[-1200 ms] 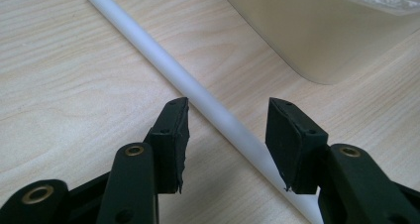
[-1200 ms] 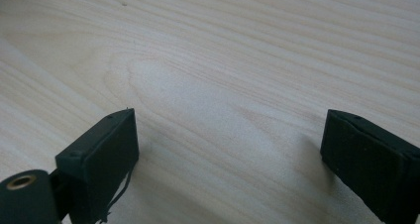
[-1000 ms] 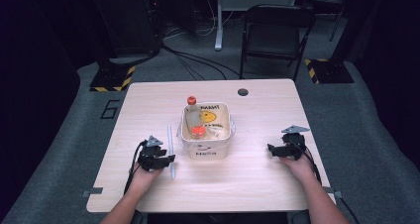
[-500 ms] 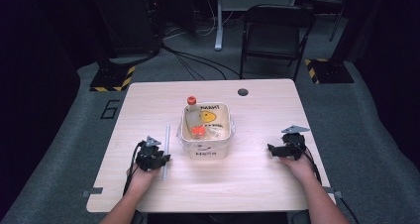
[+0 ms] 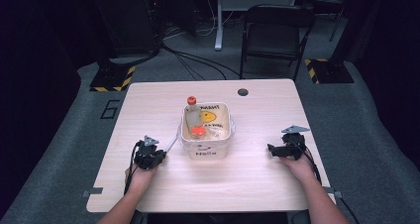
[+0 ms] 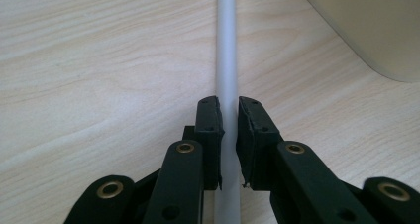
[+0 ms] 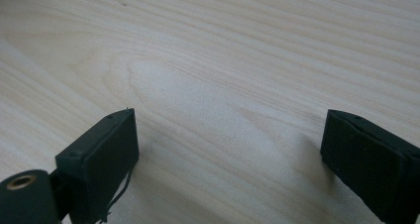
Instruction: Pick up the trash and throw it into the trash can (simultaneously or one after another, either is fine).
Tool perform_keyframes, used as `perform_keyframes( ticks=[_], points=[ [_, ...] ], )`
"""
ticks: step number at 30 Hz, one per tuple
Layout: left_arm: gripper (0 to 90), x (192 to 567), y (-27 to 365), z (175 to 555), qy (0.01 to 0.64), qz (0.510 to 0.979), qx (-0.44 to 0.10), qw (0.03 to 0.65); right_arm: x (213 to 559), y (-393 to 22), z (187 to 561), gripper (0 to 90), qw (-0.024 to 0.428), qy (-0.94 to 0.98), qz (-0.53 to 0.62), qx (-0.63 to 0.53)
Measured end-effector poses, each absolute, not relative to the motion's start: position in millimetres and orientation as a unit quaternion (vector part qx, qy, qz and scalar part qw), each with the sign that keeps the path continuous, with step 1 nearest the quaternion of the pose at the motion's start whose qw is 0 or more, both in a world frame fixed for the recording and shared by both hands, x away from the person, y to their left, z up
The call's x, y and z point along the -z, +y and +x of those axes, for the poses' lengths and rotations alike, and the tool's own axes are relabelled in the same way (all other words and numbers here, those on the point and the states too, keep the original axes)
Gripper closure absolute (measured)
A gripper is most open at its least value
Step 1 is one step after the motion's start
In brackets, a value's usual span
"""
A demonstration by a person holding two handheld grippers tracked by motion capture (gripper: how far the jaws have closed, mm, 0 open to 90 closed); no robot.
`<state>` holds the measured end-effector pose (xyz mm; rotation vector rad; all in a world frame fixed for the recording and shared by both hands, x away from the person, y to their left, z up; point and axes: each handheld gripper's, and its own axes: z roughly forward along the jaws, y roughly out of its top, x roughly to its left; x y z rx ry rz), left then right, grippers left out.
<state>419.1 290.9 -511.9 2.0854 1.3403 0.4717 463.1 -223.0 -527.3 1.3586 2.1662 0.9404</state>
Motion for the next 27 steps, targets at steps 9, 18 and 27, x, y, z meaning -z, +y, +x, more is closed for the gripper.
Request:
perform_keyframes(
  ticks=[9,18,27],
  points=[
    [80.4,505.1,306.6,421.9,0.529,0.773,-0.161,0.312,527.3,-223.0,463.1,7.1,0.207,0.778,0.488,-0.338],
    [80.5,486.9,315.9,419.3,0.511,0.785,-0.173,0.304,527.4,-223.1,463.2,7.1,0.207,0.778,0.487,-0.338],
    [80.5,466.5,324.1,414.8,0.502,0.788,-0.174,0.311,527.3,-223.0,463.1,7.1,0.207,0.778,0.488,-0.338]
  ],
)
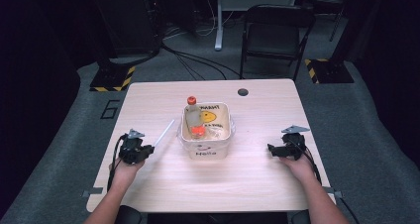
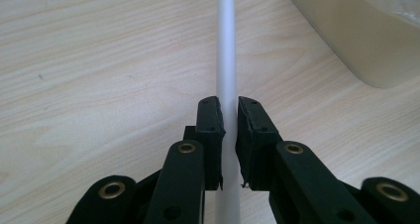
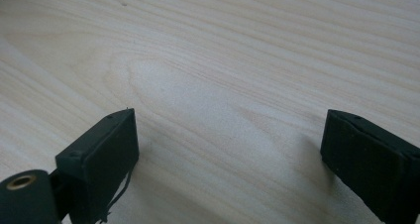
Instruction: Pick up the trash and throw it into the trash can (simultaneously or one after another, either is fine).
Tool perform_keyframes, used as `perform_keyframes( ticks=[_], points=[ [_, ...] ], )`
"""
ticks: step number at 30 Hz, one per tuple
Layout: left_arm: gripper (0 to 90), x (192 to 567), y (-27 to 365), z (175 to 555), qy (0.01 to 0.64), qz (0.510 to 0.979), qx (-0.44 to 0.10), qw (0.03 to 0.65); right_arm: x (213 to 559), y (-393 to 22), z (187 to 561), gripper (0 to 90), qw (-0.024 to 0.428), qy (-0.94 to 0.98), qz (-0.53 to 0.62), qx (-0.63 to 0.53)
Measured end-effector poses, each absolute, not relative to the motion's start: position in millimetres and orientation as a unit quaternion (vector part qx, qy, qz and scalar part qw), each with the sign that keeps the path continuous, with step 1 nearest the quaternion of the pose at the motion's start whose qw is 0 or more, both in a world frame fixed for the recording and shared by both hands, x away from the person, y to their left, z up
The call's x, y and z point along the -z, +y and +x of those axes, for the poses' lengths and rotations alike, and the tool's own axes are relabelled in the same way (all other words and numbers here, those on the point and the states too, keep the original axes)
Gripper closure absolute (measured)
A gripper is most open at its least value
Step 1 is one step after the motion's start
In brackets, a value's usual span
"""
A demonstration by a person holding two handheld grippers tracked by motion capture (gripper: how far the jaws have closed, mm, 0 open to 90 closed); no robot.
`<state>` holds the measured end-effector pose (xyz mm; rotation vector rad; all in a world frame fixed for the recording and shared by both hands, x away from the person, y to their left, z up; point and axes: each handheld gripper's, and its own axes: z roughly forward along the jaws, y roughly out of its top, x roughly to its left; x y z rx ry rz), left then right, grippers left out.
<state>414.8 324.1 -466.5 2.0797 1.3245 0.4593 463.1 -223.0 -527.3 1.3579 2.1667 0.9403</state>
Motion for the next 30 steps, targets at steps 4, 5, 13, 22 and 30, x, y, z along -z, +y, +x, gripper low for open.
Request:
perform_keyframes(
  ticks=[4,5,13,22,30],
  points=[
    [80.5,456.6,326.7,412.0,0.495,0.791,-0.173,0.316,527.4,-223.0,463.1,7.1,0.207,0.778,0.488,-0.338],
    [80.6,453.6,327.4,411.6,0.493,0.792,-0.173,0.316,527.4,-223.1,463.2,7.1,0.207,0.778,0.487,-0.338],
    [80.5,431.6,328.7,408.9,0.481,0.794,-0.172,0.330,527.4,-222.9,463.1,7.1,0.207,0.778,0.488,-0.338],
    [80.6,410.7,328.7,404.9,0.472,0.795,-0.171,0.340,527.3,-222.8,463.0,7.1,0.206,0.777,0.489,-0.338],
    [80.6,398.9,329.4,400.8,0.462,0.801,-0.169,0.341,527.4,-223.0,463.2,7.1,0.207,0.778,0.487,-0.338]
  ],
)
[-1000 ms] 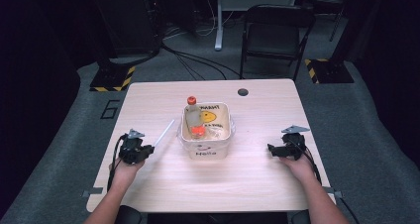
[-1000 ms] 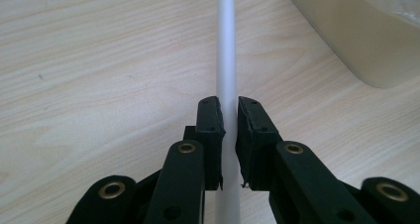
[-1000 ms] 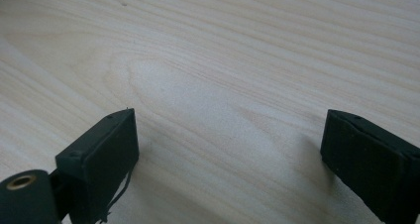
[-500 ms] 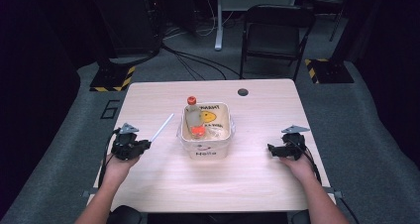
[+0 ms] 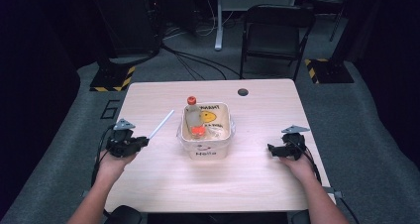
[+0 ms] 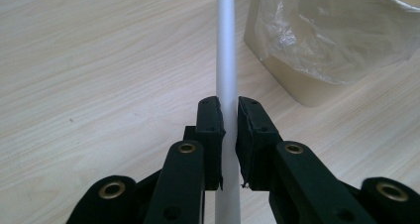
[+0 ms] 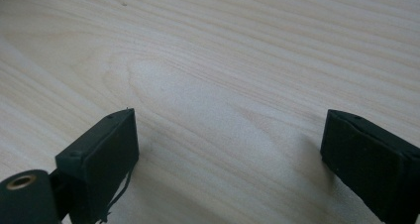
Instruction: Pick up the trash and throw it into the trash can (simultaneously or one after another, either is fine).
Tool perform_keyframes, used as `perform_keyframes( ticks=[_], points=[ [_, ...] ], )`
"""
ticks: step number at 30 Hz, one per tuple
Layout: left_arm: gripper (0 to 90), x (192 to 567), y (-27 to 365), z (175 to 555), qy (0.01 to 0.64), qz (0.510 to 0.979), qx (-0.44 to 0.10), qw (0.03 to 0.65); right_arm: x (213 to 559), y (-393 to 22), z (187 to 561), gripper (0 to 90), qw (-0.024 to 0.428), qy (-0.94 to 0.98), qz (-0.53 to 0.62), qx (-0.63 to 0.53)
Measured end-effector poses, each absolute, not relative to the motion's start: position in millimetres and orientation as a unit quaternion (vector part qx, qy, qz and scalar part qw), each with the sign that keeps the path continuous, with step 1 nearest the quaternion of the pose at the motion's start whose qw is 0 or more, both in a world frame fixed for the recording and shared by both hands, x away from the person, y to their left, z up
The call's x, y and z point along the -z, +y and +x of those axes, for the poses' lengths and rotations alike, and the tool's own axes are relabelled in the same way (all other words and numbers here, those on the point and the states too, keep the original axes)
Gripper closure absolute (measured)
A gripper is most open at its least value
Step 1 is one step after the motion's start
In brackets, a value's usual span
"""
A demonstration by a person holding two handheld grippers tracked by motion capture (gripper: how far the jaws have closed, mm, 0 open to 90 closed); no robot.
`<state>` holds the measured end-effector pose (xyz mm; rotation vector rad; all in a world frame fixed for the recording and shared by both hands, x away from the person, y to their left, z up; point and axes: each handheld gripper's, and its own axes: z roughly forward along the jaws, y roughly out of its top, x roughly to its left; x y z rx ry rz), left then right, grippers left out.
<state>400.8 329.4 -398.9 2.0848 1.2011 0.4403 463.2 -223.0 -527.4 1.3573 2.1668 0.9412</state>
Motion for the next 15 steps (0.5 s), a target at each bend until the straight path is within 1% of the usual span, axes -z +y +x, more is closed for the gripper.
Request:
perform_keyframes(
  ticks=[15],
  points=[
    [80.5,374.5,328.8,389.7,0.424,0.822,-0.157,0.347,527.4,-223.0,463.1,7.1,0.207,0.778,0.487,-0.338]
  ],
)
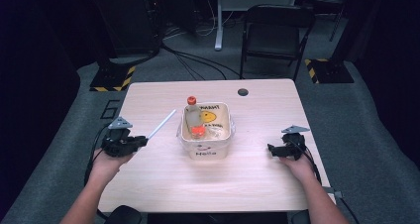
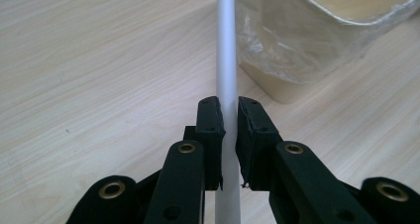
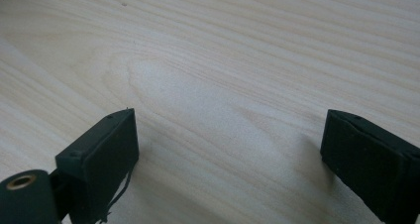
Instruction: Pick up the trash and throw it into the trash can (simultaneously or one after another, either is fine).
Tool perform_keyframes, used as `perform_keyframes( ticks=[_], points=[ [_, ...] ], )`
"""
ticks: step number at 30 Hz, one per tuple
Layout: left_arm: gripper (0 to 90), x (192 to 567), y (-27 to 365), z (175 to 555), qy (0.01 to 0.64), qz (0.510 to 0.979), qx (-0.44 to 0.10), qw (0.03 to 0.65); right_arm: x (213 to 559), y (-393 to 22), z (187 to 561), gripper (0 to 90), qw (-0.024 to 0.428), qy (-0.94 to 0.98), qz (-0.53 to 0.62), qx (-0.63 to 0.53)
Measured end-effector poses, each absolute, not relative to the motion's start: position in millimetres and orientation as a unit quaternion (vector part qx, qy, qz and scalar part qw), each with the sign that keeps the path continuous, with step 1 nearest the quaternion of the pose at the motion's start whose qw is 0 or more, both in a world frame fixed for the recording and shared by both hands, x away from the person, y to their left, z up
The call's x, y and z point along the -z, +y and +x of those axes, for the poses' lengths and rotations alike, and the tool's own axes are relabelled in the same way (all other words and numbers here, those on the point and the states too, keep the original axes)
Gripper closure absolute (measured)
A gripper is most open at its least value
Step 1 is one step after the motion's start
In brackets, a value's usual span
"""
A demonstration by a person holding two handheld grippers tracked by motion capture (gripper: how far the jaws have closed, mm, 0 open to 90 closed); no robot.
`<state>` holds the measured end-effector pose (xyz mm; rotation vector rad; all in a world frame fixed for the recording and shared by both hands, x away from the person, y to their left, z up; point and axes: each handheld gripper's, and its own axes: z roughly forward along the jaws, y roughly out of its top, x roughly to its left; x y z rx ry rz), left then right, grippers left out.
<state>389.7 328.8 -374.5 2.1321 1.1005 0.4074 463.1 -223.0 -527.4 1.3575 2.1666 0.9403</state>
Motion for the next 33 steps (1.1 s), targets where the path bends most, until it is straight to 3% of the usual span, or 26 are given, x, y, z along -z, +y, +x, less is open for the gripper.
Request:
perform_keyframes(
  ticks=[33],
  points=[
    [80.5,358.9,271.4,399.5,0.352,0.859,-0.128,0.348,527.4,-223.0,463.2,7.1,0.207,0.778,0.487,-0.338]
  ],
)
